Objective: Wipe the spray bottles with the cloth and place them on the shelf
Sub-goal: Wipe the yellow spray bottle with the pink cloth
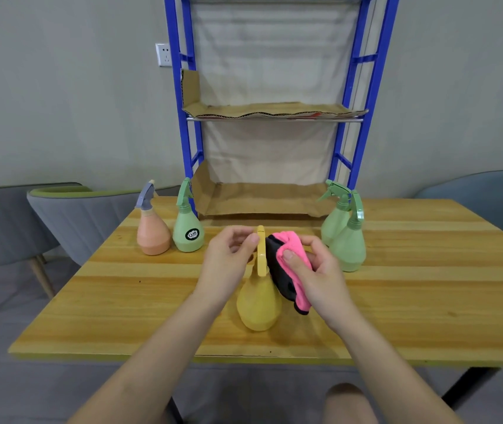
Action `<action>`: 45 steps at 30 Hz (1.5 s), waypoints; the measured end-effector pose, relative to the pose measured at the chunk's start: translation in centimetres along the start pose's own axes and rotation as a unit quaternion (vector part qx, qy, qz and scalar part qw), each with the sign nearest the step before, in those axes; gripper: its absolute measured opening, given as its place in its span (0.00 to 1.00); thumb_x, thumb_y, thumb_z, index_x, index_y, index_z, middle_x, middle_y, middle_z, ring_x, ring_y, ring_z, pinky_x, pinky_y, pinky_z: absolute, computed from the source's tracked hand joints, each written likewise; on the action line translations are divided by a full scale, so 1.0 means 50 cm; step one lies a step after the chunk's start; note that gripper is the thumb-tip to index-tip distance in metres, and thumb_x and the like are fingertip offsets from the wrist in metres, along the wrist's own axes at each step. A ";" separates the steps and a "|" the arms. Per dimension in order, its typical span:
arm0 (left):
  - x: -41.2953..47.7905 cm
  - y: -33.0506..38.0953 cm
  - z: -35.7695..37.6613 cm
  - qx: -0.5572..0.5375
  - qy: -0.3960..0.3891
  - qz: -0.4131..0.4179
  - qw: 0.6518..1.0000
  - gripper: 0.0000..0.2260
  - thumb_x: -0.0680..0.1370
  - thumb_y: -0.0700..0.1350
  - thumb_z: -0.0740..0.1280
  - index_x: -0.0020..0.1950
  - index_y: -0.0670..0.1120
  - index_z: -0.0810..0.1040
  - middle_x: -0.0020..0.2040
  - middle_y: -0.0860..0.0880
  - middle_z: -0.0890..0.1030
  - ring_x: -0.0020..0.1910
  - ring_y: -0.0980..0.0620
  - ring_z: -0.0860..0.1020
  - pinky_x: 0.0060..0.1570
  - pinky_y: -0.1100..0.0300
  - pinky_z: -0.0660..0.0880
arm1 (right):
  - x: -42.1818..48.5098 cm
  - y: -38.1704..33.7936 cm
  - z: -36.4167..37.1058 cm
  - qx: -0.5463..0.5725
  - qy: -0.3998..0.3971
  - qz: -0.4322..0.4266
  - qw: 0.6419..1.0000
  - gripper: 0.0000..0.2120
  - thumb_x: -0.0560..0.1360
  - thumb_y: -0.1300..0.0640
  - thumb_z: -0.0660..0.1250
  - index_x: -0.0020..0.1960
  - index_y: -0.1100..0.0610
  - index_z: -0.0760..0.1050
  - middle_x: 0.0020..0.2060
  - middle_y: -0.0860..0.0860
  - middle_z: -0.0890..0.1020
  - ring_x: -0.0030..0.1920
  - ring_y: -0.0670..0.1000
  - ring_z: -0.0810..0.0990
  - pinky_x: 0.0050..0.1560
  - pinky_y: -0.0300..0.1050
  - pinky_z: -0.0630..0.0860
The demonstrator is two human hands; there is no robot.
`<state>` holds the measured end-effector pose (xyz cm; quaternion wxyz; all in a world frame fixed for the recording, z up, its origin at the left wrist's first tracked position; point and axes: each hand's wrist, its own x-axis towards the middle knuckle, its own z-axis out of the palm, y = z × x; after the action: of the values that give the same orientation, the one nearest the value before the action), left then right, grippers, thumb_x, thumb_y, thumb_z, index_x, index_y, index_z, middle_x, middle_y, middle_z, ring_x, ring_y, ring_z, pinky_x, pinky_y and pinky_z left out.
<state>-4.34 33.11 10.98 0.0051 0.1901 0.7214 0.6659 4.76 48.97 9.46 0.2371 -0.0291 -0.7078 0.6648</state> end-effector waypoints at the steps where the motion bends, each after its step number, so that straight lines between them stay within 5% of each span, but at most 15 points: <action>1: -0.004 0.001 -0.002 0.001 -0.008 0.003 1.000 0.07 0.83 0.45 0.69 0.60 0.50 0.82 0.54 0.52 0.87 0.55 0.55 0.85 0.62 0.49 0.81 | -0.002 0.000 0.003 0.007 0.003 -0.008 1.000 0.11 0.81 0.56 0.72 0.63 0.49 0.79 0.49 0.50 0.89 0.47 0.49 0.88 0.40 0.41 0.81; 4: -0.019 0.010 -0.012 0.021 -0.056 0.008 0.998 0.10 0.83 0.46 0.69 0.63 0.52 0.83 0.55 0.55 0.86 0.52 0.62 0.82 0.57 0.59 0.80 | -0.006 0.002 0.011 -0.002 0.009 -0.042 0.999 0.13 0.81 0.58 0.72 0.65 0.50 0.81 0.53 0.46 0.88 0.54 0.48 0.87 0.50 0.40 0.82; 8: -0.021 0.017 -0.018 0.029 -0.088 -0.018 0.996 0.12 0.84 0.45 0.68 0.67 0.54 0.83 0.53 0.50 0.84 0.47 0.58 0.80 0.51 0.56 0.81 | -0.009 0.013 0.017 -0.064 0.008 -0.068 0.996 0.17 0.81 0.55 0.72 0.69 0.49 0.81 0.59 0.43 0.85 0.61 0.44 0.82 0.60 0.38 0.78; 12: 0.000 0.029 -0.020 0.030 -0.079 -0.008 0.996 0.11 0.85 0.40 0.65 0.62 0.47 0.86 0.50 0.50 0.88 0.47 0.58 0.83 0.49 0.62 0.83 | -0.015 0.032 0.021 -0.128 0.032 -0.075 0.988 0.14 0.84 0.55 0.68 0.68 0.49 0.82 0.58 0.45 0.81 0.61 0.40 0.79 0.59 0.30 0.71; 20: 0.004 0.013 -0.038 0.035 -0.081 0.006 0.996 0.12 0.86 0.41 0.63 0.60 0.48 0.86 0.50 0.52 0.88 0.52 0.55 0.85 0.50 0.61 0.83 | -0.024 0.030 0.037 -0.108 0.222 -0.111 0.963 0.14 0.79 0.54 0.74 0.65 0.49 0.82 0.53 0.40 0.83 0.56 0.44 0.81 0.54 0.40 0.78; 25: -0.007 0.000 -0.034 -0.002 -0.092 0.014 0.996 0.12 0.86 0.39 0.63 0.62 0.44 0.85 0.54 0.49 0.88 0.54 0.53 0.85 0.53 0.59 0.83 | -0.002 0.056 0.089 -0.200 0.196 -0.201 0.939 0.14 0.77 0.61 0.76 0.62 0.57 0.86 0.45 0.47 0.78 0.46 0.40 0.78 0.48 0.29 0.72; 32: 0.009 -0.002 -0.044 0.056 -0.084 0.030 0.994 0.12 0.86 0.40 0.63 0.61 0.47 0.86 0.54 0.52 0.88 0.58 0.52 0.85 0.62 0.46 0.81 | -0.015 0.087 0.128 -0.183 0.139 -0.274 0.934 0.11 0.80 0.65 0.72 0.62 0.62 0.85 0.50 0.50 0.78 0.52 0.47 0.82 0.50 0.40 0.81; 40: -0.006 0.003 -0.035 0.029 -0.090 0.023 0.995 0.12 0.86 0.40 0.63 0.62 0.47 0.85 0.49 0.53 0.88 0.49 0.59 0.85 0.47 0.63 0.82 | 0.007 0.072 0.118 -0.193 0.232 -0.241 0.922 0.10 0.78 0.66 0.74 0.60 0.63 0.86 0.47 0.50 0.79 0.49 0.42 0.80 0.53 0.32 0.76; 42: -0.006 -0.001 -0.034 0.032 -0.078 0.025 0.996 0.12 0.86 0.40 0.63 0.61 0.49 0.86 0.49 0.54 0.88 0.51 0.57 0.85 0.51 0.59 0.83 | -0.003 0.078 0.120 -0.194 0.197 -0.266 0.923 0.10 0.79 0.68 0.73 0.59 0.64 0.85 0.47 0.51 0.79 0.50 0.38 0.79 0.53 0.31 0.76; 45: -0.003 -0.007 -0.032 0.037 -0.074 0.031 0.996 0.11 0.86 0.41 0.64 0.61 0.50 0.86 0.52 0.53 0.88 0.56 0.54 0.85 0.57 0.51 0.83 | -0.013 0.080 0.113 -0.217 0.148 -0.282 0.923 0.10 0.79 0.66 0.73 0.60 0.64 0.85 0.48 0.51 0.79 0.52 0.47 0.82 0.54 0.39 0.80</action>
<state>-4.68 31.53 10.78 0.0307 0.2607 0.7373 0.6225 2.11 43.94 5.44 0.5048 0.0234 -0.7706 0.3884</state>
